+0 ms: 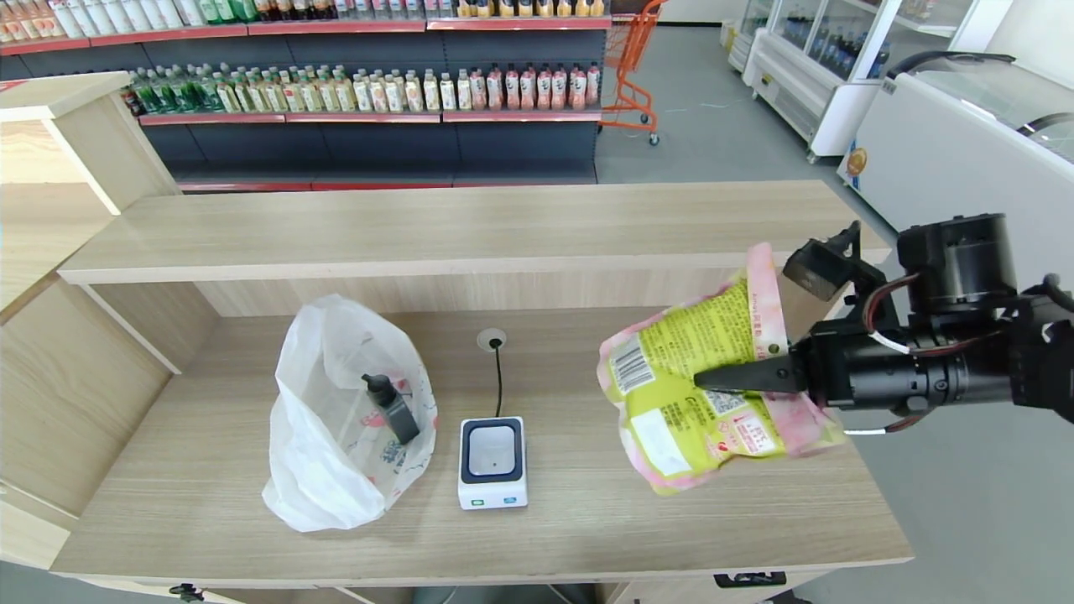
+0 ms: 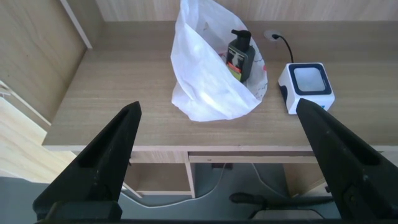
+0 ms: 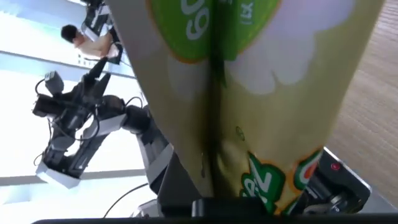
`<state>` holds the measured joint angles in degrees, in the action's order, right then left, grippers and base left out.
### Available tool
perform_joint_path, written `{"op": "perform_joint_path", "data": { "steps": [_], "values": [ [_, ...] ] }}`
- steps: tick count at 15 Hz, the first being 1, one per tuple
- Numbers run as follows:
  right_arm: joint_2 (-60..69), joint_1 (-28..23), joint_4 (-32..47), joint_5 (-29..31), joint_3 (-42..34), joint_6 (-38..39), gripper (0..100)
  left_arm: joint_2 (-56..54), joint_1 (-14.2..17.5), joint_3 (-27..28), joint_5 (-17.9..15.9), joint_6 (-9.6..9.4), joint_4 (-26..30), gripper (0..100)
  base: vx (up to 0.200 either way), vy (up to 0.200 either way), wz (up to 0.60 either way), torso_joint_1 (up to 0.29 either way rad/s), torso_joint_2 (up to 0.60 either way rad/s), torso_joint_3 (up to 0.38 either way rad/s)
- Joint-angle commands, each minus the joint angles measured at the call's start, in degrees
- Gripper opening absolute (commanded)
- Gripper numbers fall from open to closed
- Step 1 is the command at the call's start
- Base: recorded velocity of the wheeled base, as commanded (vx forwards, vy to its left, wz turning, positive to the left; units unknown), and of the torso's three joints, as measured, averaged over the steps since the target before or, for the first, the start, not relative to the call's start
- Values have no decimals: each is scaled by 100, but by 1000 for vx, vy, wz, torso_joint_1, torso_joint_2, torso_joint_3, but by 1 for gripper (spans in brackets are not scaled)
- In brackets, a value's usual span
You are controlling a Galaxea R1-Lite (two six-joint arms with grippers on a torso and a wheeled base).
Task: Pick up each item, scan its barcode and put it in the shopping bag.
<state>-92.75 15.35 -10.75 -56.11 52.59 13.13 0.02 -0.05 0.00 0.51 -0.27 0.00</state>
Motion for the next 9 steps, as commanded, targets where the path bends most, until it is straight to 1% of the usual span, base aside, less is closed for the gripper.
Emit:
{"op": "perform_joint_path", "data": {
  "steps": [1,2,4,5,6,7,8,9],
  "values": [
    [644,302,3,-31,-416,-56,0,-2,5,0,2,0,0,100,0,0,0,0,0,0],
    [820,425,-6,-31,-583,-135,0,-2,5,0,2,0,0,100,0,0,0,0,0,0],
    [1118,548,3,-14,-873,-689,0,-2,-4,0,2,0,0,100,0,0,0,0,0,0],
    [1233,513,3,30,-1146,-1823,0,-2,-4,0,2,0,0,100,0,0,0,0,0,0],
    [1233,513,3,30,-1163,-1902,0,-2,5,0,2,0,0,100,0,0,0,0,0,0],
    [1338,126,64,65,-1524,-3932,0,-2,5,0,2,0,0,100,0,0,0,0,0,0],
    [1347,47,170,21,-1664,-4811,0,-2,5,0,2,0,0,100,0,0,0,0,0,0],
    [1347,-41,249,-154,-1735,-5400,0,-2,5,0,2,0,0,100,0,0,0,0,0,0]
  ]
}}
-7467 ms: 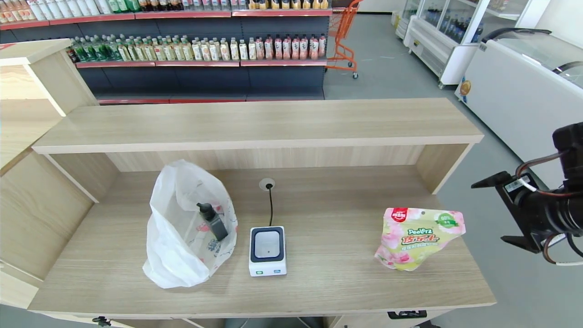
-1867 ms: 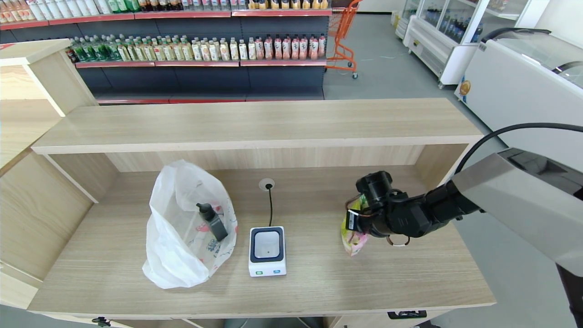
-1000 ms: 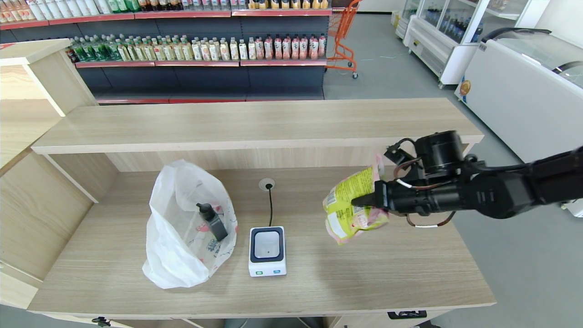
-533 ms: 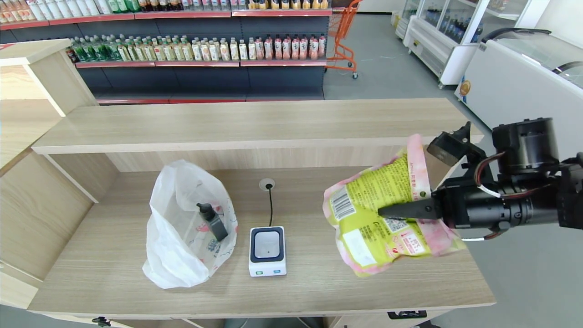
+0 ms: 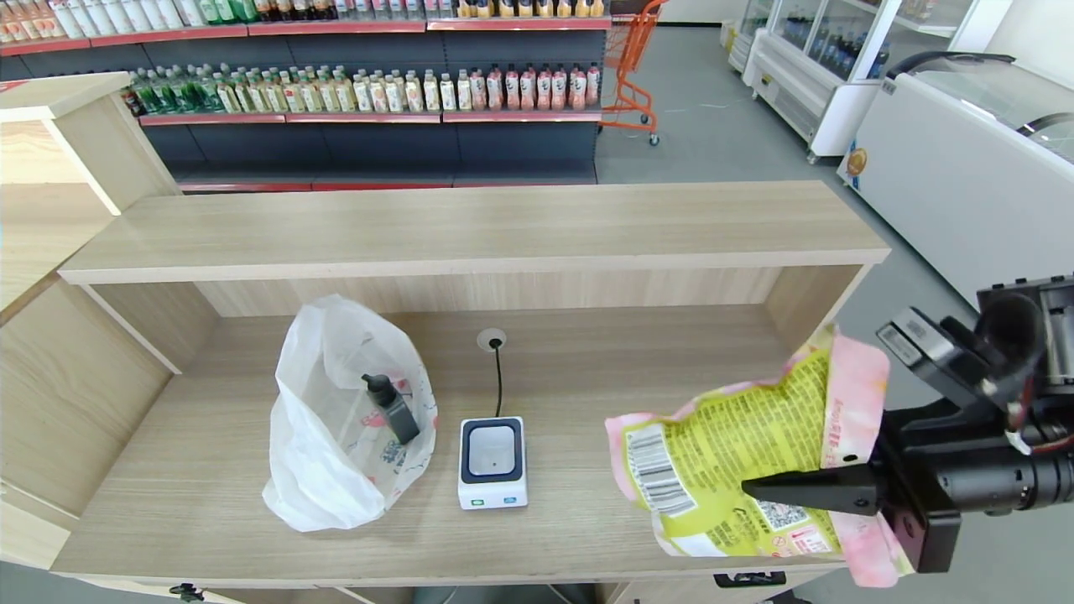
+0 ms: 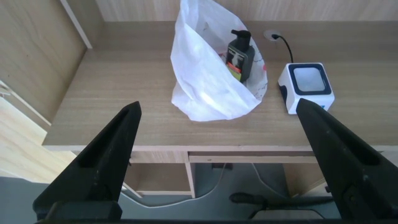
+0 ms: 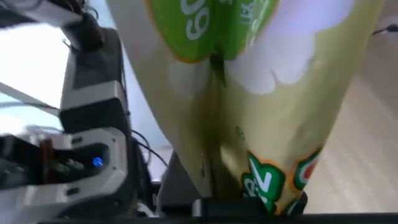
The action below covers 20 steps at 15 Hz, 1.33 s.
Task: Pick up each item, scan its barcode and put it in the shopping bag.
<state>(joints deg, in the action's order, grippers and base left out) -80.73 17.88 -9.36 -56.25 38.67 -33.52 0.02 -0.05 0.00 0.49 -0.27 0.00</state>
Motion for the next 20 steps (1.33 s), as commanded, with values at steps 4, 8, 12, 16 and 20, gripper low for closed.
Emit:
{"op": "perform_joint_path", "data": {
  "steps": [4,8,12,16,20],
  "values": [
    [145,-171,163,-492,-527,-2299,0,-2,5,0,4,0,0,100,0,0,0,0,0,0],
    [321,-4,365,-440,-501,-2360,0,-2,5,0,4,0,0,100,0,0,0,0,0,0],
    [426,57,567,-334,-562,-2484,0,-2,5,0,4,0,0,100,0,0,0,0,0,0],
    [373,224,567,-202,-501,-2571,0,-2,5,0,4,0,0,100,0,0,0,0,0,0],
    [312,224,567,-167,-545,-2607,0,-2,5,0,4,0,0,100,0,0,0,0,0,0]
  ]
}}
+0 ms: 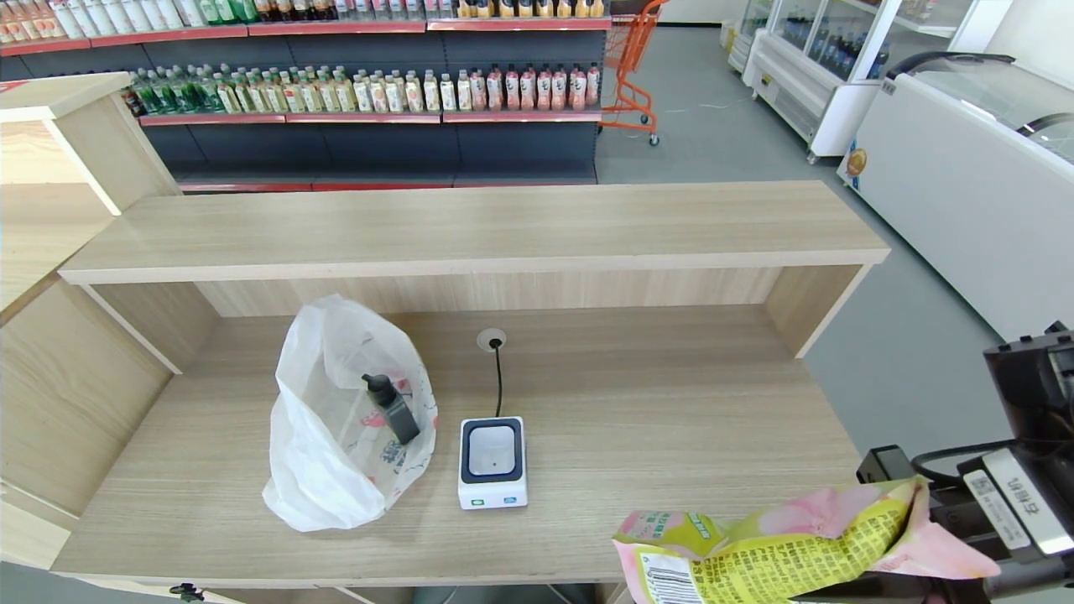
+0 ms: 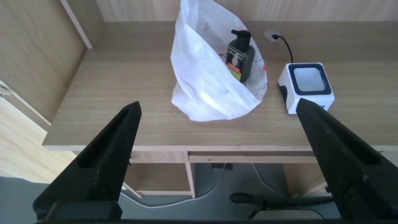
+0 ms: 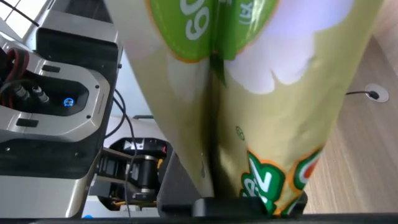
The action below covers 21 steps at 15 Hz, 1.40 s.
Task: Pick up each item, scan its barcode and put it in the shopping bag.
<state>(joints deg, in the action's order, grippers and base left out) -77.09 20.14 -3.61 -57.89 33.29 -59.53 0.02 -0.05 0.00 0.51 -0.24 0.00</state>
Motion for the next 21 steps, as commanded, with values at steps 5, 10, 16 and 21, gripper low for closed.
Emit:
{"op": "perform_joint_path", "data": {
  "steps": [5,10,16,21],
  "values": [
    [1,-142,0,15,-60,2,0,-2,-4,0,2,-2,0,100,0,0,0,0,0,0],
    [10,-142,0,15,-112,2,0,-2,5,0,2,-2,0,100,0,0,0,0,0,0],
    [1,-151,-35,15,-95,-24,0,-2,5,0,2,-2,0,100,0,0,0,0,0,0],
    [335,-1065,-140,1632,19,11,0,-2,-4,0,2,-2,0,100,0,0,0,0,0,0]
  ]
}}
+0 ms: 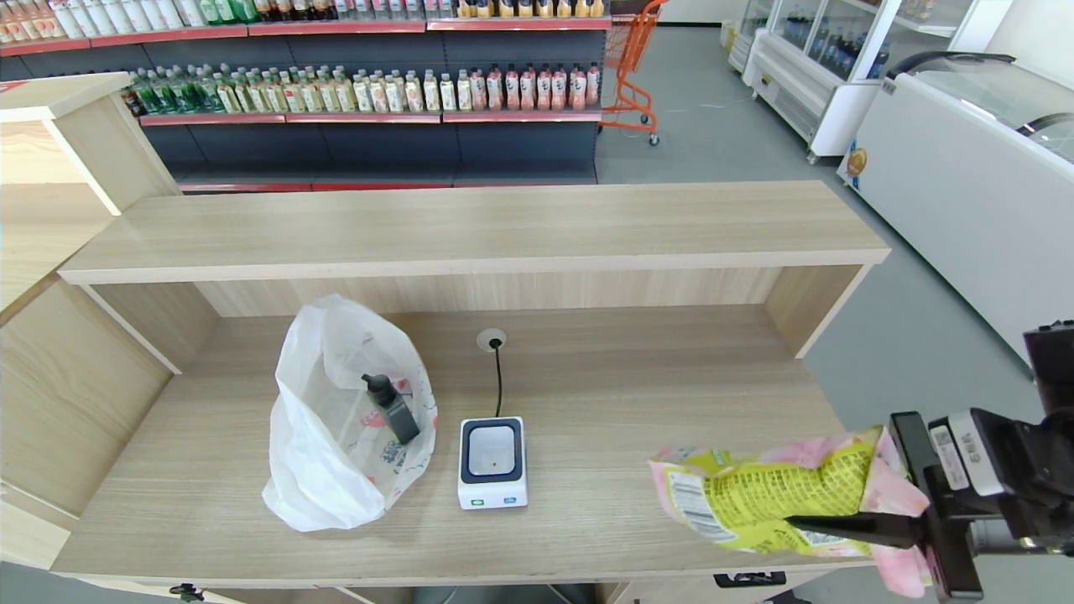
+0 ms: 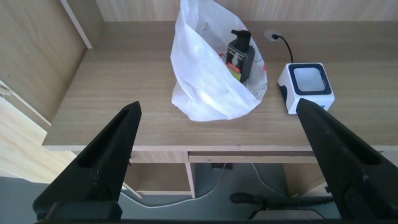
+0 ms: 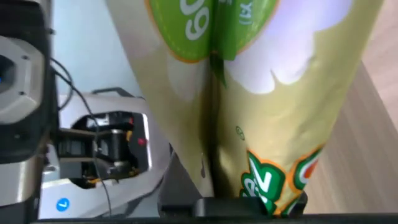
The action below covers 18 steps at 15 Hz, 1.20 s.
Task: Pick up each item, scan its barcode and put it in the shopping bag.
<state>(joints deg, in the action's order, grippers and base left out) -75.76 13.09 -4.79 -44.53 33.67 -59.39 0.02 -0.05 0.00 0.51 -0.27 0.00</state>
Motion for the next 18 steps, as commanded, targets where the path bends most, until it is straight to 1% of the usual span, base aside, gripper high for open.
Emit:
{"op": "perform_joint_path", "data": {
  "steps": [1,3,4,5,6,8,9,12,16,18],
  "values": [
    [501,-518,-39,964,-177,95,0,-2,5,0,2,0,0,100,0,0,0,0,0,0],
    [1081,-527,-171,1896,-528,455,0,-2,5,0,2,0,0,100,0,0,0,0,0,0],
    [1204,-527,-180,2177,-607,464,0,-2,5,0,2,0,0,100,0,0,0,0,0,0],
    [1248,-536,-180,2493,-634,349,0,-2,5,0,2,0,0,100,0,0,0,0,0,0],
    [1178,-536,-189,2581,-590,86,0,-2,-4,0,2,0,0,100,0,0,0,0,0,0],
    [932,-536,-303,2564,-537,-424,0,-2,5,0,2,9,0,100,0,0,0,0,0,0],
    [879,-527,-391,2546,-537,-494,0,-2,5,0,2,0,0,100,0,0,0,0,0,0],
    [923,-536,-426,2414,-546,-486,0,-2,-4,0,2,0,0,100,0,0,0,0,0,0],
    [967,-527,-417,2388,-555,-494,0,-2,5,0,2,-8,0,100,0,0,0,0,0,0],
    [923,-527,-417,2317,-572,-494,0,-2,5,0,-7,-8,0,100,0,200,0,5,2,2]
  ]
}}
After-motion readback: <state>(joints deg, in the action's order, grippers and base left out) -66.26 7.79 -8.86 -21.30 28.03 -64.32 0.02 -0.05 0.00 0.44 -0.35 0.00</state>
